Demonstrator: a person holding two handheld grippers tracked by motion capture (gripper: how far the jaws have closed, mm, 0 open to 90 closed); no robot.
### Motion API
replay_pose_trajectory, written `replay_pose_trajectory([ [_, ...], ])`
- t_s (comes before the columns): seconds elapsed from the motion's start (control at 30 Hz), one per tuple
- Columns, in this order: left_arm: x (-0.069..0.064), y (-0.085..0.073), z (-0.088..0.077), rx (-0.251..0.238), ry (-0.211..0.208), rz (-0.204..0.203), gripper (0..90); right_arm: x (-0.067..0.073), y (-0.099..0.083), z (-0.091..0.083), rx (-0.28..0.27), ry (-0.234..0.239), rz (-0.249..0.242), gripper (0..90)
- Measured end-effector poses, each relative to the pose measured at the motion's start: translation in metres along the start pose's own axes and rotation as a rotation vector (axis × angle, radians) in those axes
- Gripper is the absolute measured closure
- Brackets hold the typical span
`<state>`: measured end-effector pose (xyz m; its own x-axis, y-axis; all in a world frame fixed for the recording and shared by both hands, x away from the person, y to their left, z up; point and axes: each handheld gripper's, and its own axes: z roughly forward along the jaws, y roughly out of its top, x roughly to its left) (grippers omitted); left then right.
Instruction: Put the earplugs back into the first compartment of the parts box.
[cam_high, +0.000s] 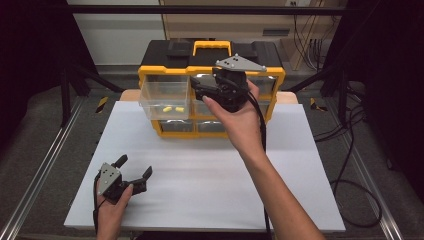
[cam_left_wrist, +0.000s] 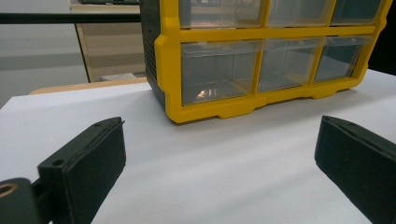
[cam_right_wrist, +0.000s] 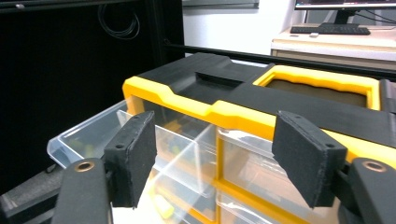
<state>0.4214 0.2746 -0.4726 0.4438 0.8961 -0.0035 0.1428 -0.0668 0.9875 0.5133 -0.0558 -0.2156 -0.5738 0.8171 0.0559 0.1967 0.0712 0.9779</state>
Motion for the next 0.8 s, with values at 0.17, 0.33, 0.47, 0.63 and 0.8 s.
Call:
replay_pose_trajectory([
  [0.17, 0.001, -0.001, -0.001, -0.001, 0.003, -0.006, 1.9, -0.008, -0.002, -0.004, 0.002, -0.021, -0.002, 23.9],
  [0.33, 0.002, -0.001, -0.002, -0.003, 0.006, -0.014, 1.9, -0.015, -0.006, -0.008, 0.007, -0.036, -0.002, 17.6],
  [0.47, 0.002, -0.001, -0.002, 0.001, 0.006, -0.005, 1.9, -0.02, -0.008, -0.011, 0.006, -0.047, 0.001, 14.0],
  [0.63, 0.001, -0.001, -0.002, 0.0, 0.008, -0.006, 1.9, -0.028, -0.009, -0.018, 0.004, -0.048, 0.003, 11.6],
  [0.8, -0.001, -0.001, 0.0, 0.006, 0.003, 0.002, 1.9, -0.038, -0.014, -0.028, -0.004, -0.05, 0.007, 8.7],
])
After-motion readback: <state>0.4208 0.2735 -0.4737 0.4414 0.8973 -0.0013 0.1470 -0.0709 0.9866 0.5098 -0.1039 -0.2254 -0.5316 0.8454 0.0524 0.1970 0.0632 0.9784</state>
